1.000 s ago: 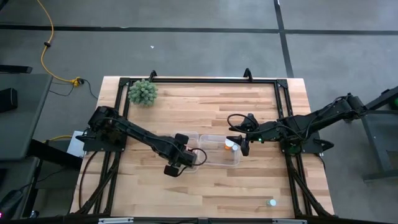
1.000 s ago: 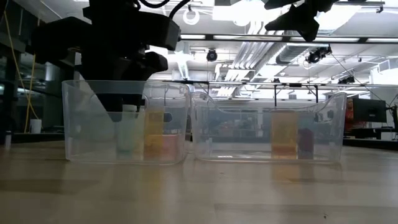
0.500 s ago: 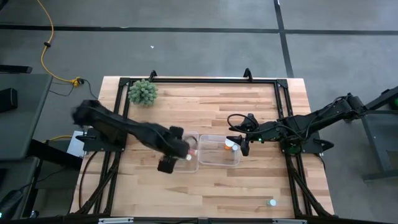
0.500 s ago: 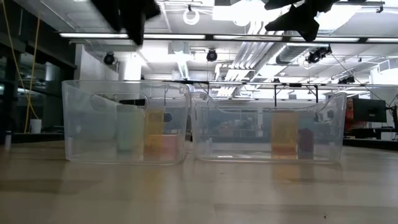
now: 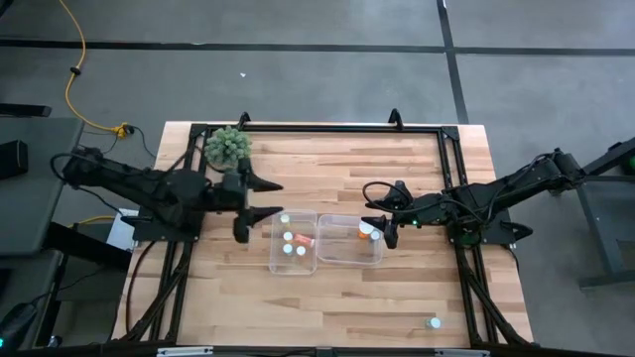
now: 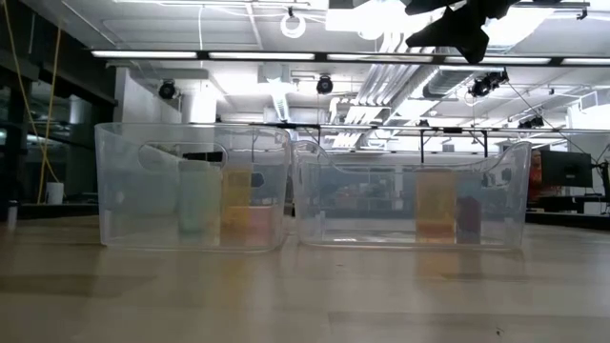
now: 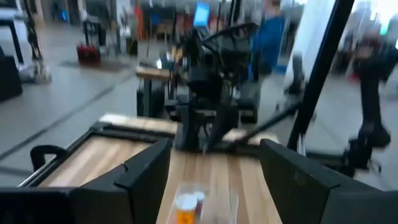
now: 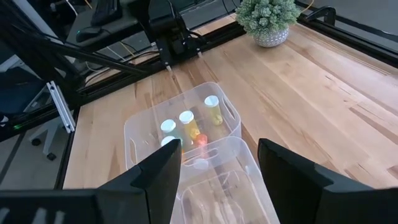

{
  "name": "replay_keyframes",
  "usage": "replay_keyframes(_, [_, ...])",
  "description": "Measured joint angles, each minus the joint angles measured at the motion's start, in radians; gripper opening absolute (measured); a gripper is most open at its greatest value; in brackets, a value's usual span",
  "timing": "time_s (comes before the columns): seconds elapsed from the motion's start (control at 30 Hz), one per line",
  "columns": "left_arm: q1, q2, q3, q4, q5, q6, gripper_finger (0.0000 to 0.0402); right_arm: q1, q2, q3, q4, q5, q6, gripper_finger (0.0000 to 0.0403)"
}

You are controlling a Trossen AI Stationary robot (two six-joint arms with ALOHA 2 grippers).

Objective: Pick and place medicine bottles into bin by pill shape (circle, oval)
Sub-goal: Put the blue pill bottle into the left transparent bin

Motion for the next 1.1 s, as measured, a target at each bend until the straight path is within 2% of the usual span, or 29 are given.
replay_keyframes(0.13, [0.000, -0.120, -0.241, 0.268, 0.001, -0.028, 0.0234, 0.000, 0.000, 0.000, 0.009, 0.005, -0.004, 0.0206])
replay_keyframes(0.3, [0.000, -0.206, -0.427, 0.415, 0.001, -0.075, 0.0234, 0.000, 0.000, 0.000, 0.063, 0.047, -0.052, 0.0206])
replay_keyframes(0.5, [0.000, -0.232, -0.472, 0.419, 0.001, -0.041, 0.0234, 0.000, 0.000, -0.001, 0.095, 0.049, -0.156, 0.0206])
replay_keyframes(0.67, [0.000, -0.231, -0.474, 0.418, -0.020, -0.018, 0.0234, 0.000, 0.000, -0.001, 0.096, 0.048, -0.173, 0.0206])
replay_keyframes(0.8, [0.000, -0.231, -0.474, 0.418, -0.024, -0.016, 0.0234, -0.006, 0.000, -0.001, 0.189, 0.029, -0.017, 0.0206])
replay_keyframes(0.87, [0.000, -0.231, -0.474, 0.418, -0.025, -0.016, 0.0234, -0.011, 0.000, 0.016, 0.217, -0.031, 0.046, 0.0206])
replay_keyframes(0.97, [0.000, -0.231, -0.473, 0.417, -0.028, -0.017, 0.0234, 0.011, 0.040, 0.119, 0.070, -0.100, 0.111, 0.0206])
replay_keyframes(1.1, [0.000, -0.231, -0.473, 0.413, -0.057, -0.017, 0.0234, 0.076, 0.173, 0.361, -0.382, -0.169, 0.185, 0.0206])
